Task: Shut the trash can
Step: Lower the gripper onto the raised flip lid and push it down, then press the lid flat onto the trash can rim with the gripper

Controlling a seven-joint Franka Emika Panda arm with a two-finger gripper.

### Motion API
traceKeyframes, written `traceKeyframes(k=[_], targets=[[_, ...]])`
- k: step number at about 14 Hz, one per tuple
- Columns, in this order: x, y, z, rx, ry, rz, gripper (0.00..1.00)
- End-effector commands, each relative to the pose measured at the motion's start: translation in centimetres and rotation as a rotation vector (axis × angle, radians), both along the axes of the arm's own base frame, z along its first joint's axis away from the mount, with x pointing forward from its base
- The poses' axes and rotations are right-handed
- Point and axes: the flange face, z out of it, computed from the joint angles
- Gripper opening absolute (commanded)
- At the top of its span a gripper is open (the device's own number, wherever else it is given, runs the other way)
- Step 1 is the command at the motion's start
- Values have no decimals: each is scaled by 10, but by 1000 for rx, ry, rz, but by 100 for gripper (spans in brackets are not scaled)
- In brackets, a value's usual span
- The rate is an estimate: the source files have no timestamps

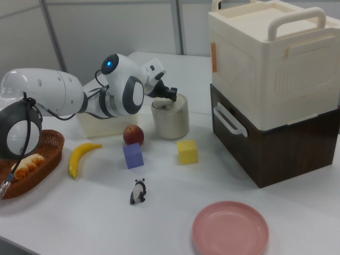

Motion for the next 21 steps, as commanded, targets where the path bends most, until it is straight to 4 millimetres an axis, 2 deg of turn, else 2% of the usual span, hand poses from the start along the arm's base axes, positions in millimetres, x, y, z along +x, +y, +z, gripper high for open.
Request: traceKeyframes(k=[1,5,8,12,17,21], targets=[[-28,9,-31,-7,101,12,0],[-35,18,-31,0,114,26,0],[-34,15,-26,4,102,20,0],[-27,14,-9,28,68,2,0],[-27,16,-6,30,61,5,0],[-29,19,8,33,44,8,0]])
